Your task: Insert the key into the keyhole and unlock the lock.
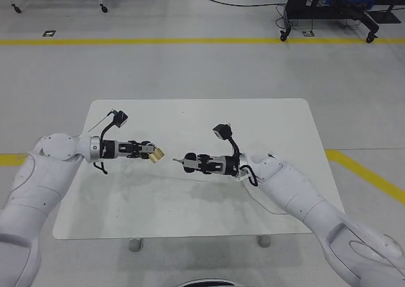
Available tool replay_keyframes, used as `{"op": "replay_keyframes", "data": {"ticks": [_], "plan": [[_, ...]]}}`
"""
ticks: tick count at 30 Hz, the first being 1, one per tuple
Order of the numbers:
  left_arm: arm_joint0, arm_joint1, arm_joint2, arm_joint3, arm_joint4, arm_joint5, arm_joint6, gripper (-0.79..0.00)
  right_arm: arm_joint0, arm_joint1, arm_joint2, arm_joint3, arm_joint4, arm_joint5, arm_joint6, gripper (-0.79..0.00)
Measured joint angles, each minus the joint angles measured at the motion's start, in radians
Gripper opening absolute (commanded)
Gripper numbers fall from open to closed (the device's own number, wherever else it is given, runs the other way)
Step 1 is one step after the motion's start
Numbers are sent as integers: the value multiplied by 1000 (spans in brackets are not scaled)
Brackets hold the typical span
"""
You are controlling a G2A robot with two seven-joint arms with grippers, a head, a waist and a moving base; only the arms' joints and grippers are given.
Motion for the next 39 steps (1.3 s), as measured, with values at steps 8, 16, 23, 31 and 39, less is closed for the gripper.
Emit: {"op": "replay_keyframes", "data": {"ticks": [8,16,23,31,39], "plan": [[33,-11,-25,-28,-239,112,-112,-785,23,-4,45,-163,-169,50,-137,-785],[-25,-56,3,138,-566,287,-262,-785,-87,10,146,-478,-565,200,-416,-785],[-83,-85,52,227,-730,382,-261,-785,-116,35,220,-562,-332,193,-321,-785],[-84,-85,53,229,-730,384,-261,-785,-117,35,221,-566,-320,195,-318,-785],[-45,-79,48,153,-669,431,-190,-785,-155,48,311,-639,-579,298,-431,-785]]}}
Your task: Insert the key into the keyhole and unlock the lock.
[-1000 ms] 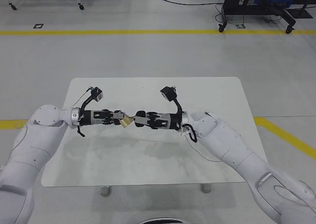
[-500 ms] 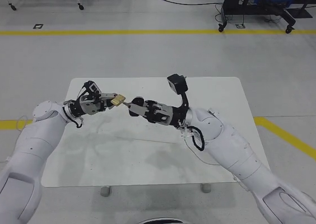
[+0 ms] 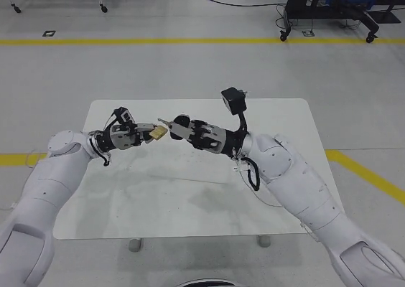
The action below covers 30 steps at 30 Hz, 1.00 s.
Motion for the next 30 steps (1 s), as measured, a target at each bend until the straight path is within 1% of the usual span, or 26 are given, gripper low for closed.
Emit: {"op": "replay_keyframes", "data": {"ticks": [1,3,7,9,10,13,15,16,18,19,22,25,27,28,30], "plan": [[4,2,-5,-6,1,23,-4,-785,-28,4,20,-40,-118,36,-52,-785],[5,6,-7,-14,34,46,0,-785,-73,11,43,-103,-313,99,-105,-785],[9,7,-8,-31,77,93,13,-785,-134,19,52,-189,-619,230,-140,-785],[10,6,-9,-34,90,114,17,-785,-151,20,45,-213,-751,289,-147,-785],[9,6,-8,-36,100,124,20,-785,-161,20,40,-226,-832,333,-159,-785],[8,4,-14,-39,115,129,27,-785,-183,20,17,-245,-1001,405,-202,-785],[7,4,-18,-41,129,120,37,-785,-199,20,17,-252,-1063,432,-240,-785],[6,5,-19,-41,148,111,52,-785,-211,19,22,-255,-1089,476,-266,-785],[5,5,-20,-41,160,107,62,-785,-216,18,25,-256,-1098,535,-276,-785],[5,5,-20,-41,160,107,61,-785,-216,18,25,-256,-1096,538,-275,-785],[5,5,-20,-41,158,107,60,-785,-215,18,24,-256,-1094,503,-273,-785],[5,5,-20,-41,157,107,60,-785,-215,18,24,-255,-1094,504,-273,-785],[17,4,-23,-58,149,109,69,-785,-220,17,33,-245,-1080,520,-269,-785],[29,5,-33,-70,133,109,71,-785,-216,16,40,-240,-1065,550,-255,-785],[45,7,-53,-76,101,110,58,-785,-212,16,24,-252,-1090,570,-234,-785]]}}
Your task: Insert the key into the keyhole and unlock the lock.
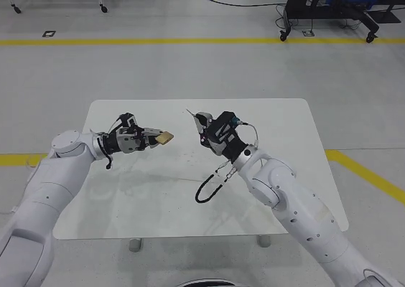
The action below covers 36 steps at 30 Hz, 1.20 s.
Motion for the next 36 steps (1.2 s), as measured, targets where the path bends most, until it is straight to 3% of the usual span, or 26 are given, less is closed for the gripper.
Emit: {"op": "replay_keyframes", "data": {"ticks": [9,13,18,36], "plan": [[44,-4,-46,-35,-43,-70,-28,-785,-38,14,-115,-96,-637,-3,74,-785],[55,-6,-55,-52,-27,-82,-16,-785,-44,6,-181,-80,-891,73,127,-785],[70,-7,-72,-68,-16,-104,-6,-785,-36,-5,-212,-55,-984,101,110,-785],[115,-1,-131,-129,79,-152,72,-785,-35,-26,-243,-30,-1149,0,135,-785]]}}
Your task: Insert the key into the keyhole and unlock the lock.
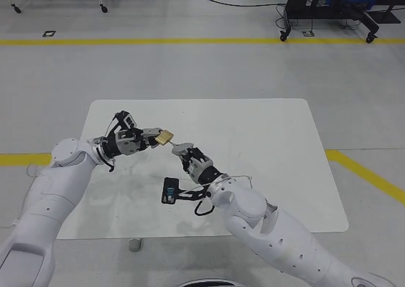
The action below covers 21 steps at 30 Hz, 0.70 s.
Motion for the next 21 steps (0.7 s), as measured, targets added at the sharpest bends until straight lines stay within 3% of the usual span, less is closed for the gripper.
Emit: {"op": "replay_keyframes", "data": {"ticks": [21], "plan": [[39,5,-49,-73,77,48,42,-785,-17,-20,20,13,-67,-37,2,-785]]}}
